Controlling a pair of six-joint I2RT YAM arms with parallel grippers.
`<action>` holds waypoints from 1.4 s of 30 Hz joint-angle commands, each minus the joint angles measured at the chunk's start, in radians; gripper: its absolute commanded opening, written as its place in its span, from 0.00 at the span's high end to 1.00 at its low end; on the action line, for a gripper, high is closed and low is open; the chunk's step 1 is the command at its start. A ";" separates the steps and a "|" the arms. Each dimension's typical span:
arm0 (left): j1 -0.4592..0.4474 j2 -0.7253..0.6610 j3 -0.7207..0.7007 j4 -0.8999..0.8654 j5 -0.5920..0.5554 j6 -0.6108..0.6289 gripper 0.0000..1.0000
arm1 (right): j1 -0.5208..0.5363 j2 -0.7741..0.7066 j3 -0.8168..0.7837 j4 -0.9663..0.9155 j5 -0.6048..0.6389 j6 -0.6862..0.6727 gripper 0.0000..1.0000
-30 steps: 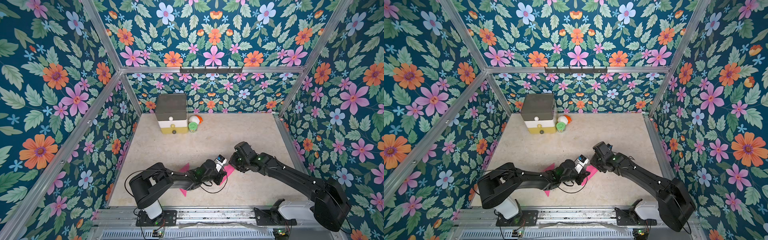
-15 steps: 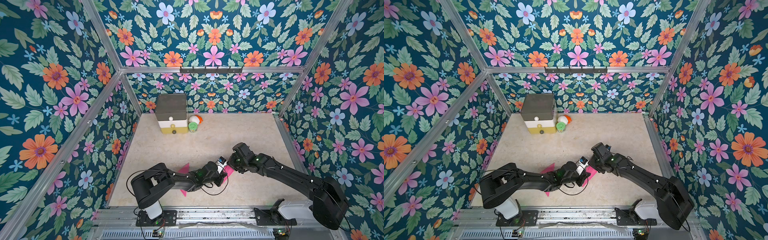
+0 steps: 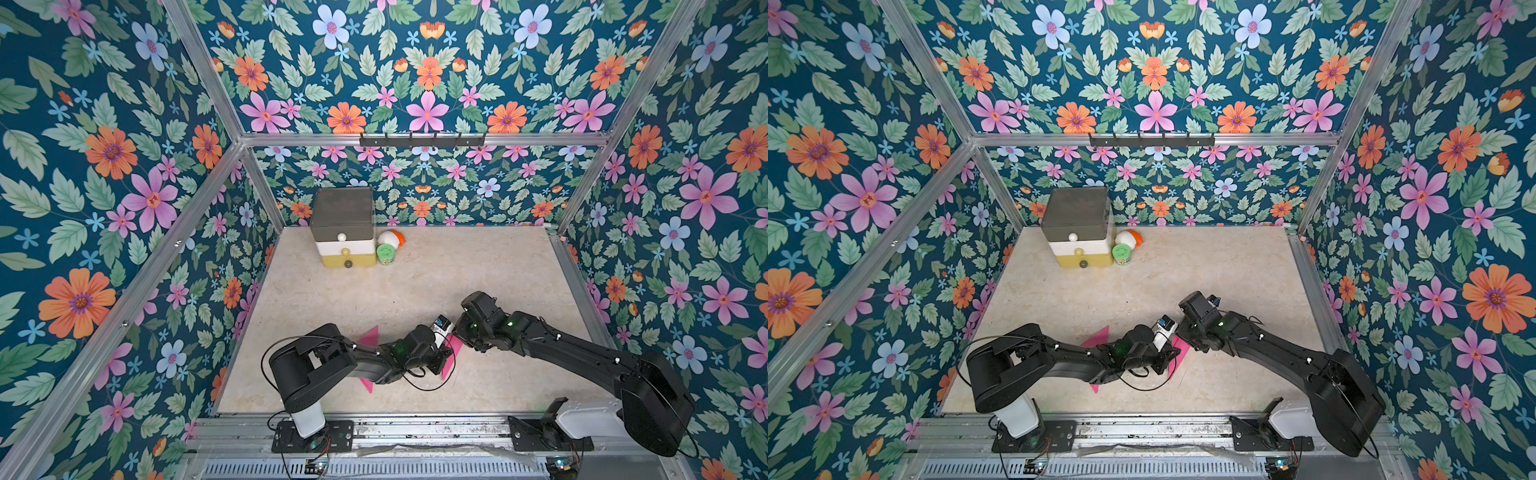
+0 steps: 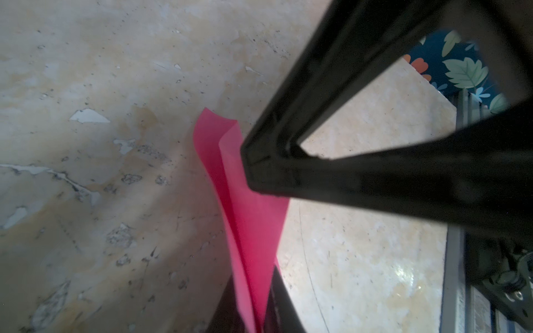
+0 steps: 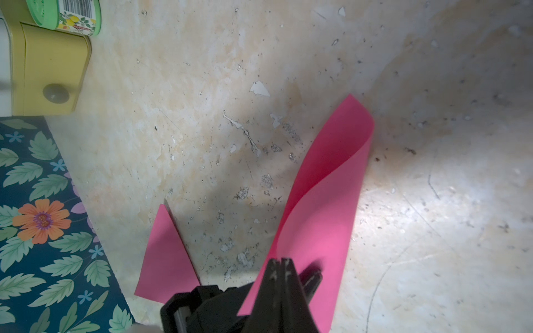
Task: Fold the square paper diagonally
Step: Fold the paper at the center of the board.
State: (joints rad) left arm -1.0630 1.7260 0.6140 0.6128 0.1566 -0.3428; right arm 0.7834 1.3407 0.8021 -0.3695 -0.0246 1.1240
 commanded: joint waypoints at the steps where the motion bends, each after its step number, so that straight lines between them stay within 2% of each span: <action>1: 0.001 0.000 0.001 0.041 0.017 -0.019 0.80 | 0.010 0.005 0.008 0.014 0.026 0.001 1.00; 10: 0.002 -0.003 -0.007 0.050 0.014 -0.025 0.72 | 0.038 0.030 0.041 -0.007 0.045 0.003 1.00; 22: 0.014 -0.022 -0.040 0.084 0.015 -0.045 0.68 | 0.076 0.046 0.067 -0.067 0.099 -0.013 1.00; 34: 0.017 -0.017 -0.042 0.090 0.021 -0.050 0.67 | 0.126 0.109 0.105 -0.043 0.091 -0.032 1.00; 42: 0.017 -0.017 -0.045 0.093 0.026 -0.050 0.69 | 0.117 0.069 0.100 -0.049 0.144 0.007 1.00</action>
State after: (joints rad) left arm -1.0473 1.7088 0.5682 0.6815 0.1761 -0.3931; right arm 0.9070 1.4231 0.9020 -0.4202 0.0822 1.1065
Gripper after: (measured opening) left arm 0.316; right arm 0.069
